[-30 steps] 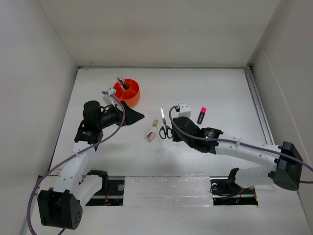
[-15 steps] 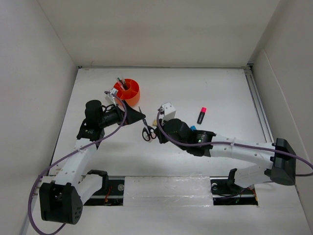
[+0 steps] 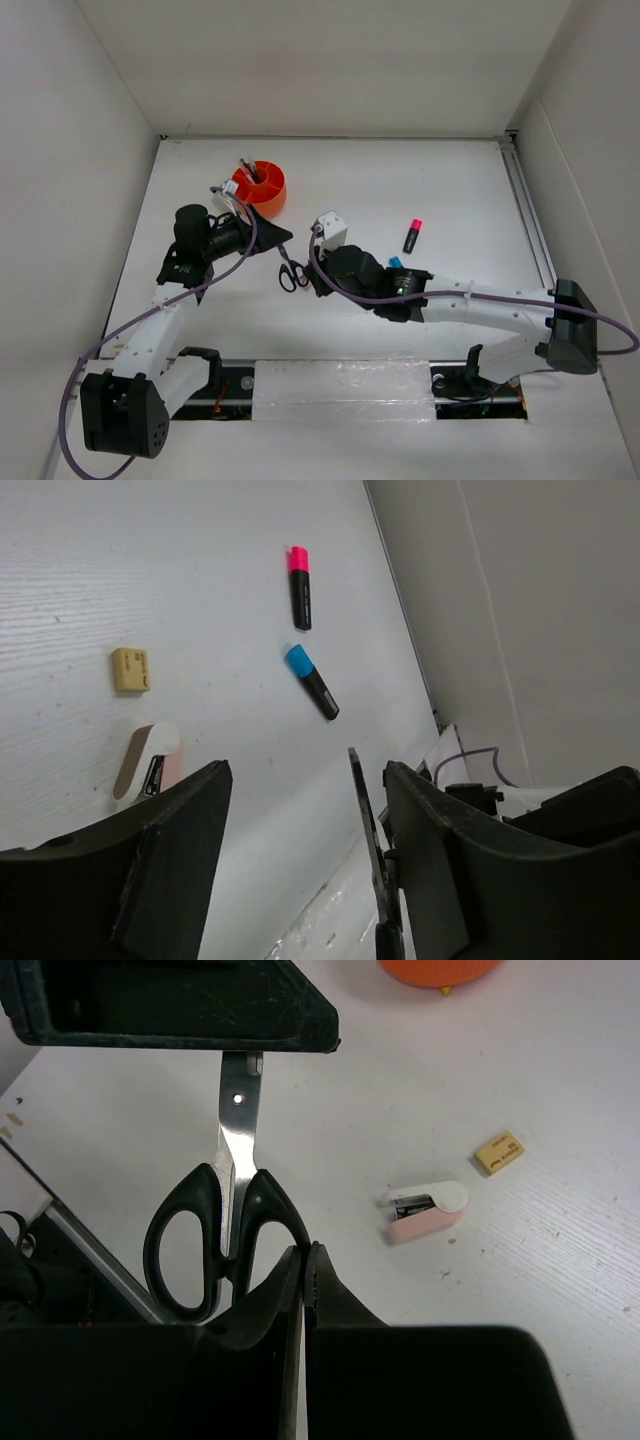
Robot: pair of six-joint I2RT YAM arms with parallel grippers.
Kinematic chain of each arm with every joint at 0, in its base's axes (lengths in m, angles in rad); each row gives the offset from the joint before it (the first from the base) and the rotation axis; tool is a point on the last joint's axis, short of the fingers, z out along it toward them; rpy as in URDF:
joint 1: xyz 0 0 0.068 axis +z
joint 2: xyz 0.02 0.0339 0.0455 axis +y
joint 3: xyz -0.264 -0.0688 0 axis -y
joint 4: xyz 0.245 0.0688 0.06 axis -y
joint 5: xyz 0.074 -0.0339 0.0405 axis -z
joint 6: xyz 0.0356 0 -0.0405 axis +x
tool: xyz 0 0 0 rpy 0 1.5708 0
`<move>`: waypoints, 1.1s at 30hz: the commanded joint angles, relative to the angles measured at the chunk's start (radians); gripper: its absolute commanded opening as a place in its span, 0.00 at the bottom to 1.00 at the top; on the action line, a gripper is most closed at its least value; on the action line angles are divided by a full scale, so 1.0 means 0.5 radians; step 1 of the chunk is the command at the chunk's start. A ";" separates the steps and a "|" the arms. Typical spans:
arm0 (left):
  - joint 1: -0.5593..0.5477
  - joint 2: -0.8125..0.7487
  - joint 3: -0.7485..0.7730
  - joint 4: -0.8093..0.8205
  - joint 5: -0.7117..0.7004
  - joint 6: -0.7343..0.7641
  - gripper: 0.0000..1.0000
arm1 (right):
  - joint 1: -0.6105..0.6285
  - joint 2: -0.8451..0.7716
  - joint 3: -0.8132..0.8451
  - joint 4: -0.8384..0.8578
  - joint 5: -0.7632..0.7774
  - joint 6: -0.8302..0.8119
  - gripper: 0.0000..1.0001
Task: Sort the stationery into containers
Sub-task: Pick up the scissors from the center of the board, then place the scissors in the storage box.
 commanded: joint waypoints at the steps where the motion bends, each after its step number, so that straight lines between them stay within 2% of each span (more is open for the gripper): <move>1: -0.003 -0.005 0.054 0.035 -0.008 0.027 0.57 | 0.019 0.012 0.125 0.138 0.004 -0.026 0.00; 2: -0.003 -0.005 0.054 0.035 -0.008 0.008 0.53 | 0.041 0.036 0.125 0.138 0.004 -0.026 0.00; 3: -0.003 -0.005 0.054 0.035 -0.008 0.008 0.42 | 0.041 0.037 0.143 0.138 0.004 -0.026 0.00; 5: -0.003 -0.005 0.054 0.035 -0.008 0.008 0.33 | 0.041 0.085 0.165 0.138 0.028 -0.026 0.00; 6: -0.003 0.014 0.072 0.035 0.010 -0.016 0.21 | 0.041 0.104 0.186 0.138 0.065 -0.026 0.00; 9: -0.003 0.014 0.072 0.035 0.056 -0.038 0.06 | 0.041 0.153 0.214 0.138 0.130 -0.026 0.00; 11: -0.003 0.032 0.091 0.035 0.078 -0.038 0.00 | 0.041 0.223 0.263 0.138 0.157 -0.026 0.00; 18: -0.003 0.008 0.183 0.035 0.029 0.011 0.00 | 0.017 0.404 0.395 0.138 0.244 -0.044 0.00; 19: -0.003 0.008 0.231 -0.008 -0.020 0.039 0.00 | 0.016 0.405 0.395 0.138 0.189 -0.044 0.08; 20: -0.003 0.008 0.271 -0.048 -0.045 0.124 0.00 | -0.014 0.405 0.395 0.159 0.164 -0.044 0.21; 21: -0.003 0.008 0.311 -0.094 -0.066 0.167 0.00 | -0.014 0.405 0.395 0.160 0.164 -0.044 0.37; 23: -0.003 0.008 0.413 -0.189 -0.197 0.250 0.00 | -0.014 0.356 0.374 0.178 0.206 -0.044 0.78; 27: -0.003 0.050 0.529 -0.241 -0.394 0.422 0.00 | -0.057 0.212 0.282 0.178 0.265 -0.044 0.90; 32: 0.092 0.228 0.704 -0.140 -0.352 0.572 0.00 | -0.103 -0.091 0.064 0.178 0.265 -0.063 0.91; 33: 0.092 0.268 0.820 -0.140 -0.394 0.652 0.00 | -0.103 -0.138 0.027 0.178 0.265 -0.063 0.91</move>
